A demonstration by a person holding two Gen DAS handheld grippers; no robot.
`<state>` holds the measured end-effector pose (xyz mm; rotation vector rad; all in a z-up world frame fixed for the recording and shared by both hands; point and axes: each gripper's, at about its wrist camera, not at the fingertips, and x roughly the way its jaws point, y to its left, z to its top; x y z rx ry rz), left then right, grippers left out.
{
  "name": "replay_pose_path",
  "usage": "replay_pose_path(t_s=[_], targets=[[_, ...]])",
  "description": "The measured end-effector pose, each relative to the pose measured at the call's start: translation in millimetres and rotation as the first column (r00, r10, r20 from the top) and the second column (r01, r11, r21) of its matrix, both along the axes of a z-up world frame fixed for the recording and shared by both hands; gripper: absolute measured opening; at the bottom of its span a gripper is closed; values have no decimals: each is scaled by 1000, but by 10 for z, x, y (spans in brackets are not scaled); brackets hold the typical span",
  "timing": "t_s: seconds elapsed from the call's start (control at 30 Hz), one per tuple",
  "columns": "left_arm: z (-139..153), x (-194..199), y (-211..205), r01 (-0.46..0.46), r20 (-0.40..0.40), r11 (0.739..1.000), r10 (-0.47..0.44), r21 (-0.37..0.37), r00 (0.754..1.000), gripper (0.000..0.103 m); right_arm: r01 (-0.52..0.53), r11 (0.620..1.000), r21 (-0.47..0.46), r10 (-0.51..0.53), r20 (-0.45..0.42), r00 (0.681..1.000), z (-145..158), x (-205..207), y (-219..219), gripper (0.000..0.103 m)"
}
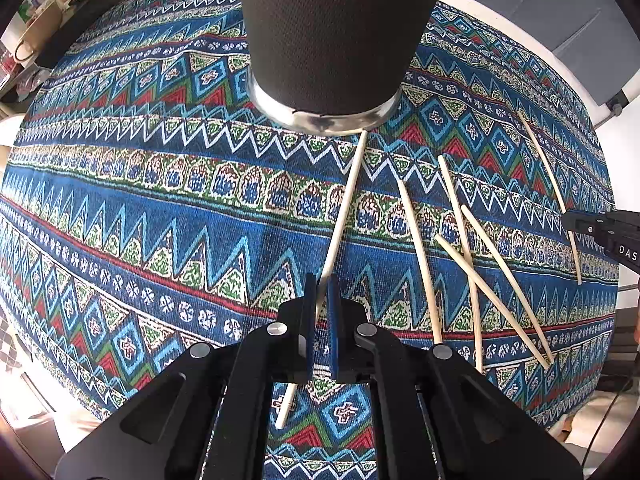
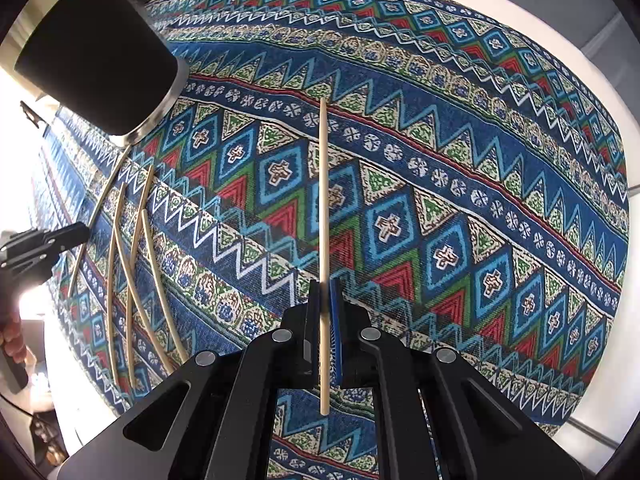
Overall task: Organize utensils
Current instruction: 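Lower both tools to the remaining sticks and close both grippers on one each, then lift the held sticks with both grippers and carry them over the black cup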
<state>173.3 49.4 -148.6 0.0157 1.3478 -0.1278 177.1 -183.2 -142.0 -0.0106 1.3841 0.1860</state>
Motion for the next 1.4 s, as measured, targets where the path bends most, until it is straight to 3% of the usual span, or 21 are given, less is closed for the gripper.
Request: replay_pose_path(t_s=[0.23, 0.57, 0.8, 1.13, 1.4], targets=[[173, -164, 292, -72, 17, 997, 73, -13, 997, 4, 40, 999, 36, -41, 39, 998, 288, 1, -225, 5], [601, -170, 721, -143, 87, 989, 147, -47, 985, 4, 48, 995, 86, -57, 109, 992, 712, 19, -14, 5], [965, 70, 700, -159, 179, 984, 172, -81, 969, 4, 23, 994, 104, -40, 170, 985, 926, 90, 224, 5], [1493, 379, 856, -129, 305, 983, 164, -133, 938, 4, 2, 976, 219, -59, 254, 965, 1262, 232, 576, 5], [1782, 640, 844, -70, 382, 975, 148, -210, 912, 4, -41, 962, 271, -67, 378, 923, 1687, 415, 904, 5]])
